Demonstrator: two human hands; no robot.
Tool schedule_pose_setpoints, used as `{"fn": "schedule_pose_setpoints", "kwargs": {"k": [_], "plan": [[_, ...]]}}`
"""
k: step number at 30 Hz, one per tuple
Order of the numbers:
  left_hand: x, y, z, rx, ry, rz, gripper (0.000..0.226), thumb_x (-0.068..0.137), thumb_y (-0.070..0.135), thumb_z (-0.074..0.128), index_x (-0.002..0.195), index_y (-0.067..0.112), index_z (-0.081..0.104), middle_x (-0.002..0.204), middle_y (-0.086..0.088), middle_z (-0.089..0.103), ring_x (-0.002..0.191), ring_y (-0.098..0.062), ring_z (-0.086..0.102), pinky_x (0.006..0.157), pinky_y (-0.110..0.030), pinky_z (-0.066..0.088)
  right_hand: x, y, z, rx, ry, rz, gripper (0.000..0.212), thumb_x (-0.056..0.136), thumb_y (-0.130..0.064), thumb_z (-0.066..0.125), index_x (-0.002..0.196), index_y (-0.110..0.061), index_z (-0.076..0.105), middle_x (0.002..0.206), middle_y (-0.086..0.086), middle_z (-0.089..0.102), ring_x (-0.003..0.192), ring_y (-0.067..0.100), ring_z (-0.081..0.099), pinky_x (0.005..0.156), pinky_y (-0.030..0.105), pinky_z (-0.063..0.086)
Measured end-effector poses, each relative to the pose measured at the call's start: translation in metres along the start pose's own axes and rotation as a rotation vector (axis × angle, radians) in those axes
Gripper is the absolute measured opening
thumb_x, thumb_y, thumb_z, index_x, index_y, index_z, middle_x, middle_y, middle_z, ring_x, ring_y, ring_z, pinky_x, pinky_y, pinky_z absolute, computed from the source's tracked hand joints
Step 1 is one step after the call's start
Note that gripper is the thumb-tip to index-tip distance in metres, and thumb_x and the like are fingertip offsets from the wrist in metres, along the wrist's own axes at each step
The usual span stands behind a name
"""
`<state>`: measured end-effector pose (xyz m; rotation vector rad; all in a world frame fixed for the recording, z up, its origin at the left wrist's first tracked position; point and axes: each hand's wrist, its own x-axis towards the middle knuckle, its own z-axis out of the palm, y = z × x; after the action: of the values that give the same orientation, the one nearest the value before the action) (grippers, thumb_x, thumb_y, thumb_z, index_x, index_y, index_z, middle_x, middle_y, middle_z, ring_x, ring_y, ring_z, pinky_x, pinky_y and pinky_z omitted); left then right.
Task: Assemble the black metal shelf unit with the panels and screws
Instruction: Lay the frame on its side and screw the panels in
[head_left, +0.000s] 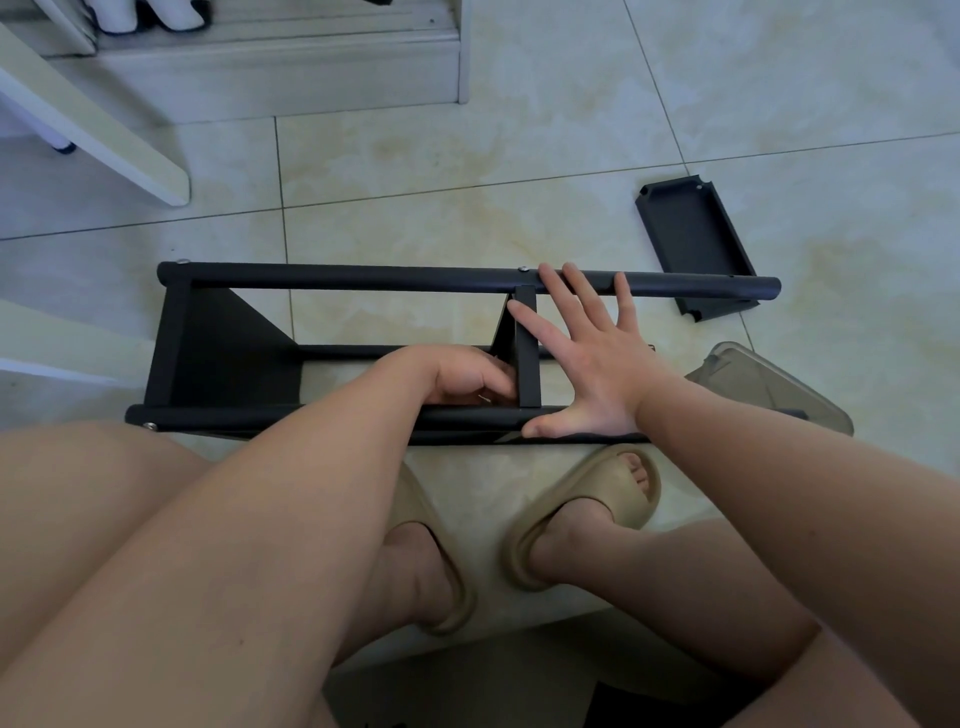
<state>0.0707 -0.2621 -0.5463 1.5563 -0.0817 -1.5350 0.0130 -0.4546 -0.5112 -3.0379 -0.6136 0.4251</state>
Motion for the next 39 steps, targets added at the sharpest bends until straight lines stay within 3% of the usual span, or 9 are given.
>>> {"fn": "schedule_pose_setpoints", "kwargs": {"k": [6,8,11,16,20,25,29,35,39], "plan": [[0.0042,-0.0023,-0.0009,-0.083,0.009,0.008,0.026,0.094,-0.004,0.047,0.117,0.000,0.059,0.116,-0.018,0.058,0.108,-0.027,0.055,0.111,-0.044,0.039,-0.0003,-0.0003,-0.0012,0.003,-0.005,0.003,0.127,0.060,-0.104,0.029,0.160,-0.035,-0.007,0.168,0.011,-0.019,0.154,0.033,-0.019,0.117,0.070,-0.009],[0.0037,-0.0018,-0.0015,-0.007,-0.003,-0.045,0.023,0.095,0.008,0.053,0.109,0.005,0.070,0.107,-0.012,0.066,0.099,-0.025,0.059,0.102,-0.043,0.046,-0.0001,-0.0005,-0.0014,-0.001,-0.009,0.005,0.127,0.060,-0.104,0.029,0.160,-0.035,-0.008,0.168,0.011,-0.019,0.154,0.033,-0.020,0.117,0.071,-0.008],[0.0027,-0.0007,-0.0021,0.079,0.007,-0.085,0.023,0.092,0.017,0.060,0.076,0.018,0.077,0.081,-0.003,0.070,0.082,-0.023,0.060,0.084,-0.036,0.048,-0.0003,-0.0007,-0.0013,-0.002,-0.012,0.007,0.127,0.059,-0.104,0.028,0.160,-0.035,-0.009,0.168,0.011,-0.020,0.154,0.032,-0.020,0.116,0.071,-0.007],[0.0013,-0.0020,-0.0027,-0.022,-0.042,-0.007,0.023,0.094,0.000,0.051,0.090,0.011,0.070,0.086,-0.004,0.072,0.082,-0.017,0.067,0.081,-0.027,0.052,-0.0001,-0.0004,-0.0013,0.004,-0.010,0.002,0.126,0.060,-0.104,0.029,0.159,-0.036,-0.010,0.168,0.010,-0.020,0.154,0.032,-0.020,0.116,0.071,-0.007],[0.0026,-0.0006,-0.0014,-0.073,-0.024,0.006,0.019,0.093,-0.003,0.049,0.103,0.004,0.064,0.106,-0.015,0.063,0.101,-0.027,0.059,0.103,-0.041,0.045,-0.0007,-0.0003,-0.0011,0.003,-0.015,0.003,0.127,0.060,-0.103,0.031,0.160,-0.036,-0.009,0.168,0.010,-0.020,0.154,0.032,-0.021,0.117,0.071,-0.008],[0.0005,0.0013,-0.0023,0.067,-0.025,-0.103,0.029,0.093,0.015,0.057,0.073,0.018,0.077,0.077,-0.003,0.072,0.067,-0.017,0.066,0.072,-0.030,0.053,-0.0009,-0.0006,-0.0027,-0.003,-0.019,0.007,0.127,0.060,-0.103,0.030,0.159,-0.036,-0.010,0.168,0.011,-0.020,0.154,0.032,-0.020,0.116,0.071,-0.007],[-0.0012,0.0005,-0.0012,0.019,-0.042,-0.045,0.018,0.095,0.005,0.052,0.097,0.011,0.069,0.092,-0.009,0.067,0.086,-0.025,0.061,0.083,-0.034,0.047,-0.0009,-0.0010,-0.0027,-0.003,-0.018,0.003,0.126,0.060,-0.103,0.029,0.159,-0.036,-0.011,0.167,0.010,-0.021,0.154,0.032,-0.021,0.117,0.071,-0.008],[0.0021,-0.0001,-0.0019,-0.074,-0.026,-0.022,0.021,0.094,0.000,0.049,0.104,0.005,0.066,0.102,-0.011,0.066,0.095,-0.024,0.061,0.099,-0.039,0.047,-0.0009,-0.0018,-0.0030,-0.001,-0.024,0.006,0.126,0.060,-0.103,0.029,0.160,-0.036,-0.010,0.168,0.010,-0.021,0.154,0.032,-0.021,0.117,0.070,-0.009],[0.0008,0.0006,-0.0029,0.023,-0.042,-0.145,0.018,0.094,0.021,0.057,0.092,0.014,0.074,0.085,-0.003,0.071,0.076,-0.018,0.063,0.080,-0.034,0.052,-0.0014,-0.0013,-0.0035,-0.004,-0.024,0.007,0.126,0.060,-0.103,0.029,0.159,-0.036,-0.011,0.167,0.010,-0.021,0.154,0.033,-0.021,0.117,0.071,-0.008]]}}
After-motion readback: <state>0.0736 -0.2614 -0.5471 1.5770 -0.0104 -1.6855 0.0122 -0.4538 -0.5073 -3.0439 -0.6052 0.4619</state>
